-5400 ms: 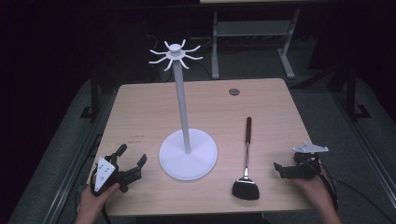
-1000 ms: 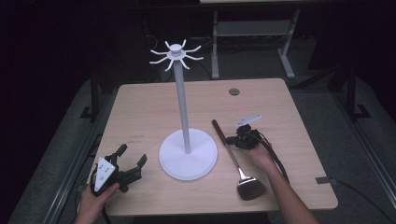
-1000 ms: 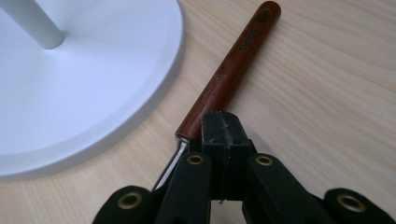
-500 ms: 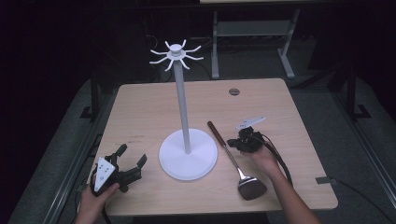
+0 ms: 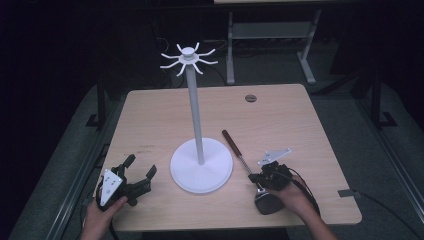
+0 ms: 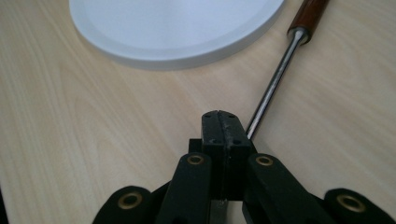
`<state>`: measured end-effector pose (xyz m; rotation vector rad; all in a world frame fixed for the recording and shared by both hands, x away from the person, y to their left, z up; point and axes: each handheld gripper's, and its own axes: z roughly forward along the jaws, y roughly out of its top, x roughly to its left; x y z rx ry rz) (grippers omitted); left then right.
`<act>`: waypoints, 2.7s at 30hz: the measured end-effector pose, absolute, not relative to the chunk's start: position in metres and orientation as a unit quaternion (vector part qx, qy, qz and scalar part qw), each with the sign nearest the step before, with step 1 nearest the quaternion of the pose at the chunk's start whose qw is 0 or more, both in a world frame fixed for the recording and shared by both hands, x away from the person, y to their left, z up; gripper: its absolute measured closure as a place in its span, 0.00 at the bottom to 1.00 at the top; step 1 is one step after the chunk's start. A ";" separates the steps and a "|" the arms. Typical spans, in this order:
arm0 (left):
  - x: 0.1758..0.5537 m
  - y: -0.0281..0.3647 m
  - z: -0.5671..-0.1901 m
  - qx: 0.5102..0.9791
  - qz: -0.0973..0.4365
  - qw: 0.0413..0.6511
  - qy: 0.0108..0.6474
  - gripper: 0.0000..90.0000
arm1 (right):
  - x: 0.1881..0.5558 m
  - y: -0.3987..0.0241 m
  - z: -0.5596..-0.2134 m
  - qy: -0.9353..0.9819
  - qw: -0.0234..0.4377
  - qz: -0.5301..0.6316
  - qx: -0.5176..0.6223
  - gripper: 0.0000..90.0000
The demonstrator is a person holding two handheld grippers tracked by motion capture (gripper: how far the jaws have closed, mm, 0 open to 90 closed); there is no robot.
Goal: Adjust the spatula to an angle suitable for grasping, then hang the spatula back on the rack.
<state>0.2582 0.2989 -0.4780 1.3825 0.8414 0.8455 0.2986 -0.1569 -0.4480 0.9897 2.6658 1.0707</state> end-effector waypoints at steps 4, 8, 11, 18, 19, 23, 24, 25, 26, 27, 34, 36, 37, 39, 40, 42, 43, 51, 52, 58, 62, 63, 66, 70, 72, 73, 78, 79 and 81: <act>0.258 0.299 -0.478 0.599 0.368 0.612 0.363 0.14 | 0.298 -0.154 -0.450 0.881 0.043 0.344 0.323 1.00; 0.258 0.299 -0.478 0.599 0.368 0.611 0.363 0.14 | 0.300 -0.153 -0.455 0.882 0.033 0.340 0.325 1.00; 0.257 0.299 -0.478 0.599 0.370 0.612 0.361 0.14 | 0.303 -0.152 -0.457 0.884 0.030 0.332 0.327 1.00; 0.257 0.299 -0.478 0.599 0.371 0.612 0.360 0.14 | 0.305 -0.159 -0.456 0.883 0.032 0.323 0.339 1.00; 0.257 0.299 -0.478 0.599 0.371 0.612 0.360 0.14 | 0.305 -0.161 -0.457 0.882 0.031 0.322 0.342 1.00; 0.257 0.299 -0.478 0.598 0.372 0.613 0.360 0.14 | 0.308 -0.169 -0.457 0.879 0.034 0.316 0.355 1.00; 0.257 0.299 -0.478 0.598 0.372 0.612 0.360 0.14 | 0.310 -0.171 -0.458 0.877 0.035 0.317 0.358 1.00; 0.257 0.299 -0.478 0.599 0.372 0.611 0.360 0.14 | 0.311 -0.174 -0.458 0.876 0.035 0.318 0.361 1.00; 0.257 0.299 -0.478 0.601 0.372 0.610 0.359 0.14 | 0.312 -0.178 -0.458 0.874 0.035 0.318 0.366 1.00; 0.257 0.298 -0.478 0.596 0.371 0.614 0.360 0.14 | 0.313 -0.180 -0.457 0.873 0.036 0.317 0.370 1.00; 0.257 0.299 -0.478 0.602 0.374 0.608 0.357 0.14 | 0.318 -0.193 -0.458 0.868 0.044 0.313 0.384 1.00; 0.257 0.299 -0.478 0.602 0.374 0.608 0.358 0.14 | 0.320 -0.198 -0.457 0.866 0.046 0.315 0.387 1.00; 0.257 0.299 -0.478 0.602 0.374 0.608 0.358 0.14 | 0.320 -0.198 -0.457 0.866 0.046 0.315 0.387 1.00; 0.257 0.299 -0.478 0.603 0.374 0.608 0.357 0.14 | 0.322 -0.203 -0.457 0.864 0.049 0.313 0.392 1.00; 0.257 0.299 -0.478 0.603 0.374 0.608 0.357 0.14 | 0.322 -0.206 -0.458 0.861 0.050 0.314 0.396 1.00; 0.257 0.299 -0.478 0.602 0.374 0.608 0.357 0.14 | 0.324 -0.210 -0.457 0.860 0.053 0.314 0.399 1.00; 0.257 0.299 -0.478 0.603 0.374 0.608 0.357 0.14 | 0.324 -0.211 -0.457 0.857 0.054 0.315 0.404 1.00; 0.257 0.299 -0.478 0.603 0.373 0.608 0.358 0.14 | 0.328 -0.222 -0.455 0.850 0.066 0.326 0.408 1.00; 0.257 0.299 -0.478 0.603 0.374 0.607 0.358 0.14 | 0.328 -0.222 -0.454 0.850 0.063 0.327 0.408 1.00; 0.257 0.299 -0.478 0.603 0.374 0.608 0.357 0.14 | 0.329 -0.222 -0.446 0.848 0.062 0.341 0.402 1.00; 0.257 0.299 -0.478 0.600 0.373 0.609 0.360 0.14 | 0.331 -0.220 -0.441 0.848 0.060 0.343 0.399 0.94; 0.257 0.298 -0.478 0.597 0.373 0.611 0.362 0.14 | 0.331 -0.220 -0.440 0.849 0.061 0.343 0.398 0.93; 0.257 0.299 -0.478 0.598 0.372 0.610 0.363 0.14 | 0.335 -0.217 -0.435 0.853 0.067 0.338 0.393 0.88; 0.257 0.298 -0.478 0.599 0.372 0.609 0.362 0.14 | 0.340 -0.213 -0.432 0.856 0.072 0.328 0.392 0.84; 0.257 0.298 -0.478 0.604 0.374 0.606 0.358 0.14 | 0.344 -0.210 -0.431 0.859 0.075 0.324 0.390 0.81; 0.257 0.298 -0.478 0.604 0.374 0.606 0.358 0.14 | 0.345 -0.209 -0.430 0.860 0.075 0.322 0.388 0.80; 0.258 0.299 -0.478 0.599 0.369 0.611 0.364 0.14 | 0.352 -0.201 -0.427 0.865 0.073 0.313 0.385 0.77; 0.258 0.299 -0.478 0.598 0.368 0.611 0.365 0.14 | 0.353 -0.200 -0.427 0.866 0.074 0.313 0.382 0.76; 0.258 0.299 -0.478 0.600 0.366 0.612 0.363 0.14 | 0.355 -0.197 -0.426 0.866 0.073 0.314 0.382 0.75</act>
